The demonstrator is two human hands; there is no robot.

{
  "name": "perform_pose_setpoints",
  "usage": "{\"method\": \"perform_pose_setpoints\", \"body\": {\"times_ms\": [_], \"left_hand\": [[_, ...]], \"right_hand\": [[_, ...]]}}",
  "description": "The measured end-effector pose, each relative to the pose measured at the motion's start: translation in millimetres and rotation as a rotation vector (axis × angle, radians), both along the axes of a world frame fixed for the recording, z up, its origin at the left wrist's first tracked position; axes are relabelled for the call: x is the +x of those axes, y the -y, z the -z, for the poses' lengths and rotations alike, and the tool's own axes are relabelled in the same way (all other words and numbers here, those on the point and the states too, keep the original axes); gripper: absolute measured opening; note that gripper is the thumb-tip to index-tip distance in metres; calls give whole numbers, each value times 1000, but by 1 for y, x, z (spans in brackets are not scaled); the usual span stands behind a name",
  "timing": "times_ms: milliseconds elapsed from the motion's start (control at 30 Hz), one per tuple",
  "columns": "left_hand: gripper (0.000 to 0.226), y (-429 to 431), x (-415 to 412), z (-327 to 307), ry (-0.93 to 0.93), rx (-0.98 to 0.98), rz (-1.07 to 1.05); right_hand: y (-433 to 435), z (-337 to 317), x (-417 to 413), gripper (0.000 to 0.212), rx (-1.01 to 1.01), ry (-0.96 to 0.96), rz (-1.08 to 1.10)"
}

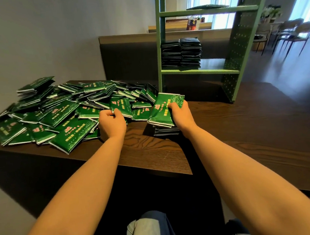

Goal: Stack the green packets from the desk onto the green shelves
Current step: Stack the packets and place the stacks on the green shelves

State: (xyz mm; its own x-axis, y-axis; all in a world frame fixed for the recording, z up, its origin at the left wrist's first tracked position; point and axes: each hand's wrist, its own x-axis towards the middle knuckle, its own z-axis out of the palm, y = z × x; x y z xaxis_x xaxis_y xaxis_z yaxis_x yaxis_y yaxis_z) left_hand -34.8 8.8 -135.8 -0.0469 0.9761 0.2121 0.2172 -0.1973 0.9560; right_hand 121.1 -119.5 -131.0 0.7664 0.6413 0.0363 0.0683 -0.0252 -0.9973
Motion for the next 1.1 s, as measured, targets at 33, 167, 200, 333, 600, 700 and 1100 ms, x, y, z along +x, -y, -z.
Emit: {"method": "perform_pose_setpoints", "body": {"times_ms": [33,167,200,333,600,700,1100], "left_hand": [[16,2,-1,1,23,8,24],[22,7,-7,2,122,53,92],[21,9,-7,1,143,61,119],[20,15,-6,-2,196,94,157],[13,25,1,-15,392,38,175],[13,42,11,-24,396,62,259],[23,73,45,-5,-123,353,512]], "right_hand": [[0,1,-1,49,1,4,-4],[-1,4,1,61,-13,18,-16],[0,5,2,64,-13,20,-13],[-1,10,8,78,5,33,-22],[5,-1,2,51,13,-6,-16],[6,-2,8,46,24,-46,-18],[10,-14,18,47,117,-115,-10]]}}
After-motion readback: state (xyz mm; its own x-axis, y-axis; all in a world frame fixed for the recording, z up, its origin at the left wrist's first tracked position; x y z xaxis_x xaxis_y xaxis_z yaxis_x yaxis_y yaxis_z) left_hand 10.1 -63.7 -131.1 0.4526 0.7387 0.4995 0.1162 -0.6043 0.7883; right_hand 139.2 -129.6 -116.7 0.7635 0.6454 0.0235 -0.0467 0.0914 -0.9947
